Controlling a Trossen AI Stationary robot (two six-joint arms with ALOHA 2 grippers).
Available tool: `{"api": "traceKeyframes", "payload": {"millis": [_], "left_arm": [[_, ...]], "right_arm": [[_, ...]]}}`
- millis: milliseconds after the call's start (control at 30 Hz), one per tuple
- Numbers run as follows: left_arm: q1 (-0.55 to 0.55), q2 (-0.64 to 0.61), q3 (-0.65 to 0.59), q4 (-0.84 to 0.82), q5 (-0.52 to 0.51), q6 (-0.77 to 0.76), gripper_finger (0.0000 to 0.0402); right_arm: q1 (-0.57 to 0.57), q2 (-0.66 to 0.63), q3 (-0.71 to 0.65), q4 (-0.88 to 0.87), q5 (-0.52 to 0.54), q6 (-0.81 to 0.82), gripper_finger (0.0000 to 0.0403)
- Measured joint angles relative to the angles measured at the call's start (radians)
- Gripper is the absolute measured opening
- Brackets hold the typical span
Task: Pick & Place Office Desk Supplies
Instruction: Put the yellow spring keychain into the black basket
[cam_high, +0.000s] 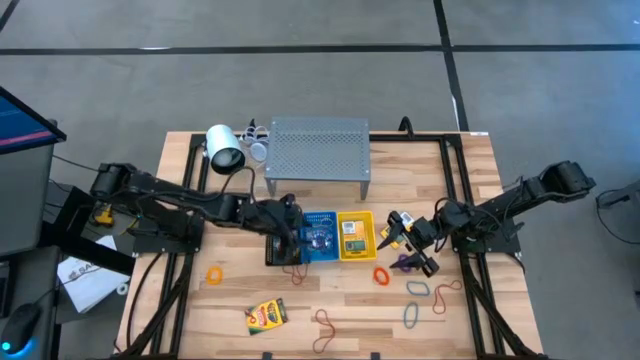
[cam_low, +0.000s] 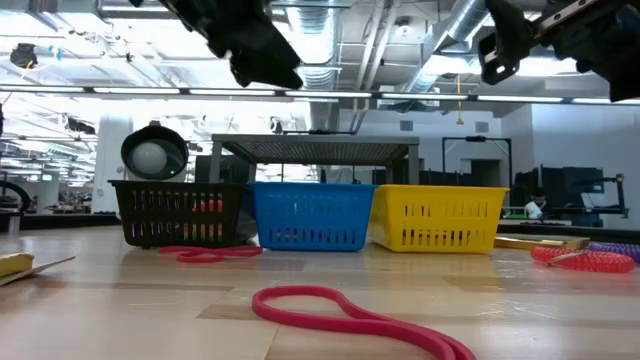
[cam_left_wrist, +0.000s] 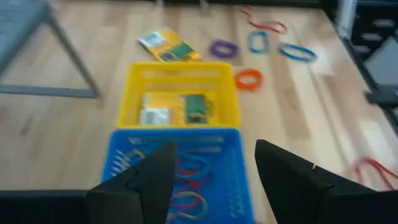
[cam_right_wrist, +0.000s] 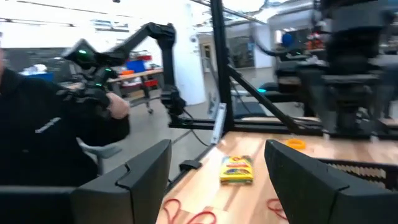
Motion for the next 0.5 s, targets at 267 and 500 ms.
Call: {"api": "traceKeyframes", "payload": {"millis": [267, 500], "left_arm": [[-0.099, 0.0, 0.0, -0.048, 0.0, -0.068, 0.0207], [-0.16, -0.004, 0.0, -0.279, 0.002, -0.256, 0.0204]], "right_arm": [[0.021, 0.0, 0.078, -0.165, 0.06, -0.003, 0.0255], [0.021, 0.0, 0.116, -0.246, 0.061, -0.001, 0.0255]]}}
